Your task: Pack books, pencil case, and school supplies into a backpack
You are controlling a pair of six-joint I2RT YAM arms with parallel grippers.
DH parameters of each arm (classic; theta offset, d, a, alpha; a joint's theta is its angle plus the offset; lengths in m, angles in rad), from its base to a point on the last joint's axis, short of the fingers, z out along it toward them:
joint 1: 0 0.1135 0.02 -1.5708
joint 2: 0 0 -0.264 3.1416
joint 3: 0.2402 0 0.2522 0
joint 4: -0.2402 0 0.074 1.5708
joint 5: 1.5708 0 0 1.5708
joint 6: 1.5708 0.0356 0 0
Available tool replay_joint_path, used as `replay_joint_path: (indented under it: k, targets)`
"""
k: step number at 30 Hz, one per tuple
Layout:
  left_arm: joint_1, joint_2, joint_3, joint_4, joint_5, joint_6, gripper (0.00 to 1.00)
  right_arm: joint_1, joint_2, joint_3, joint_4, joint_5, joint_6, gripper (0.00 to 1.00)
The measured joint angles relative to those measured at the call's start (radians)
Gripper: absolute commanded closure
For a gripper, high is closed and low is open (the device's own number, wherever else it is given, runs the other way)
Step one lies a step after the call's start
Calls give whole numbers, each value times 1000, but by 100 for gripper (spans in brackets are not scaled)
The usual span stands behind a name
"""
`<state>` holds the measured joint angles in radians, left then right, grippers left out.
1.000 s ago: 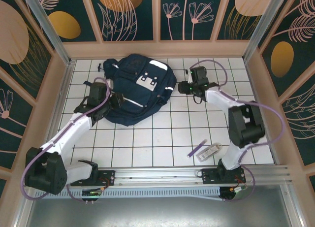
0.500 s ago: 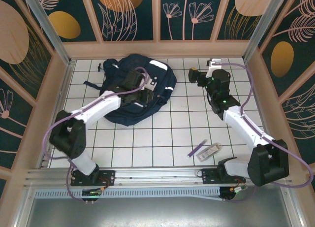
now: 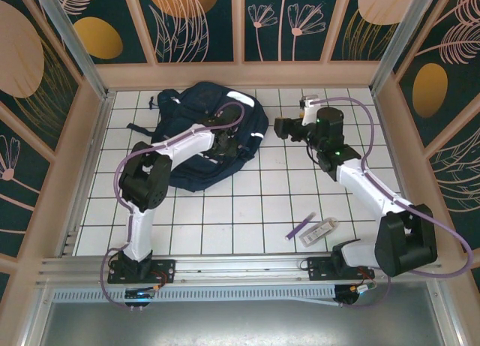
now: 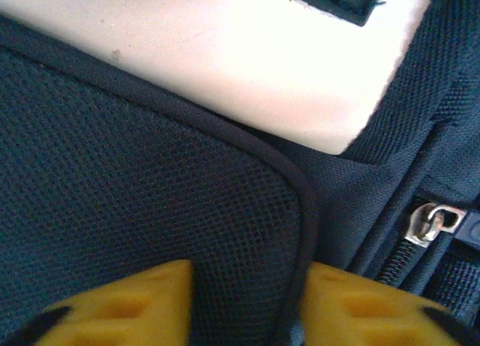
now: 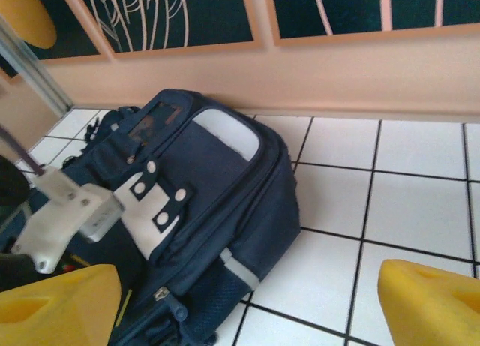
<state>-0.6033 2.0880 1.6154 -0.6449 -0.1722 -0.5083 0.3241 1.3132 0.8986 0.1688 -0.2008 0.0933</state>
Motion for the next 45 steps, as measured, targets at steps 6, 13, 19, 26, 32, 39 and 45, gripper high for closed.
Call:
replay_joint_path:
  k: [6, 13, 19, 26, 32, 39, 45]
  targets:
    - [4, 3, 52, -40, 43, 21, 100, 9, 20, -74, 47, -143, -88, 8]
    - [26, -64, 59, -38, 222, 60, 100, 60, 179, -106, -69, -517, -706, 22]
    - [31, -89, 74, -40, 368, 53, 100, 95, 317, -66, 64, -612, -870, 28]
    - [32, -94, 72, -17, 480, -4, 100, 135, 397, -74, 334, -607, -847, 41]
    - [35, -115, 52, 2, 486, -43, 100, 143, 417, -74, 346, -580, -877, 62]
    - [35, -137, 12, 35, 486, -108, 100, 164, 408, -76, 260, -554, -954, 98]
    - [35, -137, 8, 46, 489, -169, 100, 199, 353, -90, 191, -507, -976, 100]
